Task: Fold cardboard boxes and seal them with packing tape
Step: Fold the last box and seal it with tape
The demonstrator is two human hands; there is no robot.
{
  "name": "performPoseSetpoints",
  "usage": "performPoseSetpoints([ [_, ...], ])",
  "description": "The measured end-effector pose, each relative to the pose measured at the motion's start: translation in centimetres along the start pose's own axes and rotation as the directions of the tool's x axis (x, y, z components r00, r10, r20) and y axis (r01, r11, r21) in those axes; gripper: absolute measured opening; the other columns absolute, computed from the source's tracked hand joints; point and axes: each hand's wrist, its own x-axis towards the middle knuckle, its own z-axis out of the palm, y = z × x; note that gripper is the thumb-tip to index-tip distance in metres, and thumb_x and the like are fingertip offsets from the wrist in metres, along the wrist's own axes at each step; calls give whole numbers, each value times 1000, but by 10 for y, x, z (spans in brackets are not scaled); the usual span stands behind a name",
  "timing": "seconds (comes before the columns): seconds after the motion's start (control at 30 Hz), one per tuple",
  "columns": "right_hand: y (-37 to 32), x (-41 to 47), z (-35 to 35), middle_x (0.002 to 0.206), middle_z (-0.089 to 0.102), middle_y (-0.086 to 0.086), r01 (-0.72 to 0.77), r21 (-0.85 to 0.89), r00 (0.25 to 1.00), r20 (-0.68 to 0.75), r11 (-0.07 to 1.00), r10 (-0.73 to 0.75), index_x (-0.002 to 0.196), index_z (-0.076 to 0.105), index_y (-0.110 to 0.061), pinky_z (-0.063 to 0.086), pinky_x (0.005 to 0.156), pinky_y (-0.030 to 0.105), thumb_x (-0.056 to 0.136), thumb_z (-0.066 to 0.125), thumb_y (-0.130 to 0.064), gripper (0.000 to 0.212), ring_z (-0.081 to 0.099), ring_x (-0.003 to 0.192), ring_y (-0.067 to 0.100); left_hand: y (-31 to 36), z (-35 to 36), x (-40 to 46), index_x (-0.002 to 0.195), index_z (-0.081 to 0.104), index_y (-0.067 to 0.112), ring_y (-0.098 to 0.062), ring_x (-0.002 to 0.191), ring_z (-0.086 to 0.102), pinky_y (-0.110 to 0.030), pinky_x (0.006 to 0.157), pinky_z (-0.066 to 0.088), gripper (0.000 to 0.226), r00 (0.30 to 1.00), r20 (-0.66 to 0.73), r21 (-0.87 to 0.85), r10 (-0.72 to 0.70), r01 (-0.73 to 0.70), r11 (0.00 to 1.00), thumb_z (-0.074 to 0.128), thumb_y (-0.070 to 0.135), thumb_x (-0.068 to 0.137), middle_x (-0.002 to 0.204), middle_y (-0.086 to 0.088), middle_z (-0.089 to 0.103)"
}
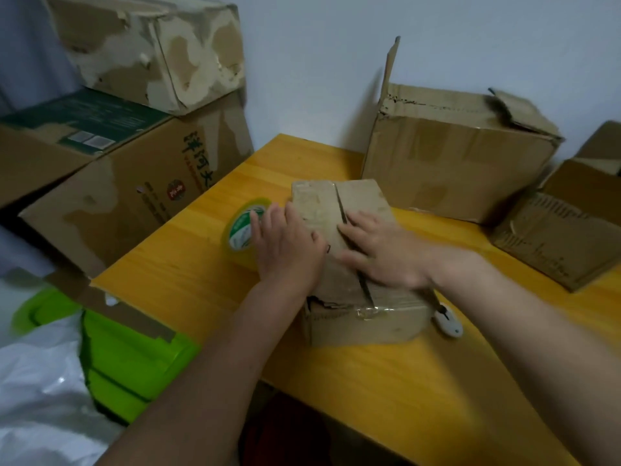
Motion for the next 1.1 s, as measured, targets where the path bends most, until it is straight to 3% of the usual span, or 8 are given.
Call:
performPoseSetpoints([
  [0.17, -15, -70, 42, 161, -1, 4, 51, -223, 980, -176, 973, -92, 153, 5, -30, -5, 117, 33, 74, -18, -76, 95, -4, 148, 22, -7, -5, -7, 140, 37, 4, -28, 142, 22, -43, 121, 9, 55, 994, -105, -130, -18, 4, 991, 48, 32, 94, 148, -16, 37],
  [0.37, -4, -58, 42, 161, 6, 5, 63, -249, 963, -240, 967, -124, 153, 7, -28, 2, 118, 37, 76, -3, -77, 91, 4, 148, 24, -50, -59, -24, 141, 46, 6, -27, 134, 34, -35, 108, 27, 49, 937, -277, -456, -212, 66, 888, 60, 16, 95, 133, -11, 52],
  [0.43, -9, -61, 36, 161, 1, 1, 67, -164, 966, -236, 984, -105, 152, 3, -30, 0, 117, 34, 79, 18, -77, 88, 0, 148, 20, -53, -81, -35, 135, 55, 10, -24, 123, 45, -36, 107, 34, 44, 923, -345, -486, -173, -18, 874, 64, 13, 92, 117, -4, 58],
  [0.57, -52, -78, 20, 159, 6, -12, 166, 172, 885, -459, 971, -70, 152, 5, -33, 8, 111, 24, 84, 48, -66, 87, 8, 145, 8, -40, -122, -57, 123, 65, 15, -20, 101, 58, -41, 98, 45, 37, 873, -474, -531, -115, -179, 828, 70, 9, 87, 94, 11, 59],
  [0.7, -100, -93, 23, 158, 8, -19, 352, 613, 879, -476, 708, -24, 149, -1, -45, 23, 117, 36, 77, 69, -56, 100, 16, 143, 4, -13, -152, -79, 119, 68, 22, -1, 91, 60, -18, 94, 43, 35, 837, -524, -604, -158, -235, 761, 72, 14, 85, 88, 13, 68],
  [0.8, -122, -97, 34, 152, 23, -16, 435, 722, 793, -590, 538, 150, 145, 4, -50, 36, 110, 43, 68, 78, -49, 107, 30, 139, 8, 12, -160, -97, 111, 69, 27, 2, 76, 64, -19, 81, 53, 34, 850, -469, -772, -240, -262, 579, 75, 11, 81, 81, 12, 69],
  [0.97, -101, -120, 26, 114, 46, -25, 539, 680, 483, -733, 498, 479, 127, 37, -29, 41, 84, 9, 79, 74, -10, 63, 46, 102, -18, 35, -159, -112, 111, 60, 21, -9, 77, 68, -23, 78, 56, 40, 945, -187, -981, -270, -164, 104, 73, -2, 81, 76, 2, 71],
  [1.1, -73, -137, 18, 102, 51, -16, 561, 764, 469, -611, 319, 637, 119, 40, -26, 44, 69, 9, 86, 67, -18, 43, 54, 90, -12, 47, -145, -116, 125, 58, 8, -12, 75, 67, -21, 68, 56, 44, 971, 160, -982, -176, 138, -129, 69, -2, 84, 97, -8, 71],
])
